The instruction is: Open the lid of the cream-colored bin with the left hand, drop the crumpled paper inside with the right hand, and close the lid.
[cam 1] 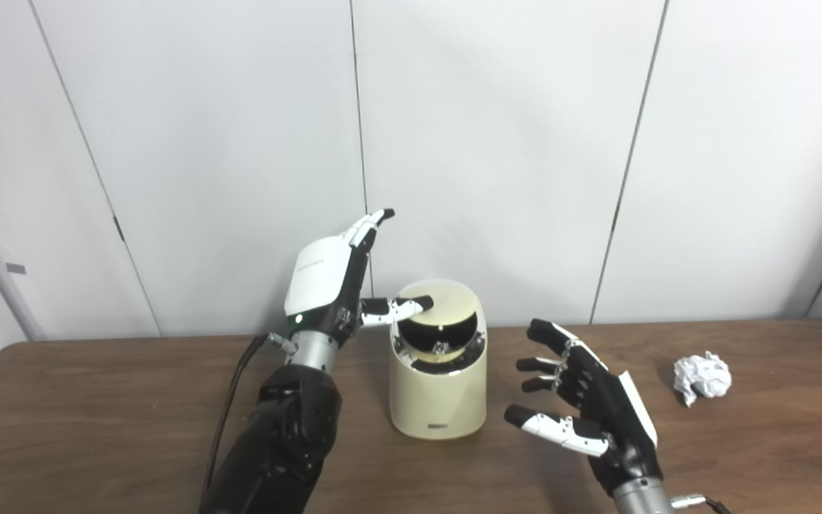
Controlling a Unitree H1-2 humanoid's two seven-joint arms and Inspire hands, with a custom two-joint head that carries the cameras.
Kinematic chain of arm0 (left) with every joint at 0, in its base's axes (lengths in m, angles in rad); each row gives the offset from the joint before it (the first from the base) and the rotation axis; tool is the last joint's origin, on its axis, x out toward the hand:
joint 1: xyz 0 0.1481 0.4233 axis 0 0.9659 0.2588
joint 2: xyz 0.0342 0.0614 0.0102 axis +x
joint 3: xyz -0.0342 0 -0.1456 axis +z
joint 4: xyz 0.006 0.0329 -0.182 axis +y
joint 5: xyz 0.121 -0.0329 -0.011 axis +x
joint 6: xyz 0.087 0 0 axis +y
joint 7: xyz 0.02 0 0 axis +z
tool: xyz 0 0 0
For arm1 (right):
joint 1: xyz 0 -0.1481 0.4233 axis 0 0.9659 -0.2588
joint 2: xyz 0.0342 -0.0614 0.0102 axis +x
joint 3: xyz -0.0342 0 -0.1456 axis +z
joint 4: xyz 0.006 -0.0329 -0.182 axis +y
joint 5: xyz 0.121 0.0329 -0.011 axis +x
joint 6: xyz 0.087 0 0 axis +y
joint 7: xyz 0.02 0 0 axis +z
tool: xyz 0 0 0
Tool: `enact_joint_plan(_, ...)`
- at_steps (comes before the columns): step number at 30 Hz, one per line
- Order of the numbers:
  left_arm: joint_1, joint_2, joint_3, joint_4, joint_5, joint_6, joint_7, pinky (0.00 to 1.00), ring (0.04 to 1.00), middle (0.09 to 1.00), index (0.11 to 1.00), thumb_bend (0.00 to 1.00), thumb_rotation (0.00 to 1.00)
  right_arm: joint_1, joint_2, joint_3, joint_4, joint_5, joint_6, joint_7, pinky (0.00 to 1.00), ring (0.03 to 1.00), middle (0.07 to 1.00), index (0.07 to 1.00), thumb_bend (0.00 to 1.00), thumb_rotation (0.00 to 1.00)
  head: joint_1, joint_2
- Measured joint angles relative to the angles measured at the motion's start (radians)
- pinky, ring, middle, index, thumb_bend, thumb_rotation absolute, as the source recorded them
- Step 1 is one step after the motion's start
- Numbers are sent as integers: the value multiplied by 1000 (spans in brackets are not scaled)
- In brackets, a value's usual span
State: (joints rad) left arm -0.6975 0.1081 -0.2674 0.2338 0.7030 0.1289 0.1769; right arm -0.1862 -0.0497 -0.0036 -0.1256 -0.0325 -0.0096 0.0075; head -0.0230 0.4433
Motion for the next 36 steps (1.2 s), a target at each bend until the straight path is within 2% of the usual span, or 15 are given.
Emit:
enact_joint_plan(6, 10, -4, 27, -31, -37, -26, 8, 715, 874, 913, 940, 723, 349, 1, 1, 0, -4, -3, 1, 0, 569, 690, 837, 812, 793, 238, -2, -3)
enact_joint_plan(9, 29, -13, 61, -66, -71, -37, 14, 718, 850, 895, 924, 714, 307, 2, 1, 0, -4, -3, 1, 0, 570, 693, 838, 813, 795, 239, -2, -2)
enact_joint_plan(13, 65, -45, 129, -103, -177, -76, 17, 698, 835, 882, 910, 692, 251, 3, 0, 0, -4, -3, 1, 1, 573, 697, 842, 812, 798, 235, 0, 0)
enact_joint_plan(15, 87, -55, 156, -134, -236, -81, 11, 648, 817, 874, 904, 677, 248, 3, 0, -1, -4, 5, 1, 1, 577, 703, 845, 811, 796, 226, 2, 0)
enact_joint_plan(20, 132, -71, 214, -206, -390, -87, -33, 668, 807, 852, 887, 655, 264, 4, -1, -2, -5, 21, 2, 3, 587, 707, 850, 810, 783, 199, 3, 2)
enact_joint_plan(23, 175, -82, 236, -268, -458, -73, -62, 676, 810, 845, 888, 649, 324, 5, -1, -4, -5, 32, 2, 4, 592, 711, 855, 812, 782, 189, 3, 2)
enact_joint_plan(28, 251, -91, 257, -305, -560, -71, -105, 605, 778, 838, 886, 685, 375, 5, -6, -7, -3, 27, 0, 2, 581, 692, 846, 812, 787, 202, 8, 2)
enact_joint_plan(33, 316, -83, 265, -305, -626, -81, -142, 599, 756, 824, 870, 716, 417, 5, -14, -7, -1, 26, 0, 3, 569, 682, 843, 810, 791, 204, 9, 3)
enact_joint_plan(36, 356, -82, 265, -305, -643, -127, -154, 599, 771, 838, 870, 732, 411, 5, -21, -8, 1, 26, 0, 3, 565, 683, 844, 811, 795, 209, 11, 3)
